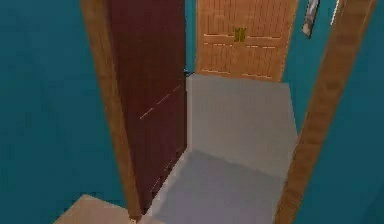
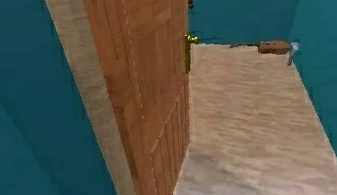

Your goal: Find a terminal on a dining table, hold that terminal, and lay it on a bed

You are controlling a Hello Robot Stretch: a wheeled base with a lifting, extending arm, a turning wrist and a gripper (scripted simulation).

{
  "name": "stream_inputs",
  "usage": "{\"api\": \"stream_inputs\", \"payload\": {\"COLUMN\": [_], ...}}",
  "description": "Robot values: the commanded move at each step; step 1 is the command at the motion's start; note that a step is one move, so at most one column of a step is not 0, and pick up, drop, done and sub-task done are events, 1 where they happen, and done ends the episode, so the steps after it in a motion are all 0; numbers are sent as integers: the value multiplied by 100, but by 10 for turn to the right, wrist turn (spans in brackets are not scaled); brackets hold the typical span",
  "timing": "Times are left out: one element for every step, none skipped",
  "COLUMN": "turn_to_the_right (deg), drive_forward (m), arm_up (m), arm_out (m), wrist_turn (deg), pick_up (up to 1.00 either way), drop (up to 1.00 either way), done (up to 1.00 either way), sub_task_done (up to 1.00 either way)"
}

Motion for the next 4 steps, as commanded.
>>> {"api": "stream_inputs", "payload": {"turn_to_the_right": [0, 180, 0, 60], "drive_forward": [80, 0, 100, 0], "arm_up": [0, 0, 0, 0], "arm_out": [0, 0, 0, 0], "wrist_turn": [0, 0, 0, 0], "pick_up": [0, 0, 0, 0], "drop": [0, 0, 0, 0], "done": [0, 0, 0, 0], "sub_task_done": [0, 0, 0, 0]}}
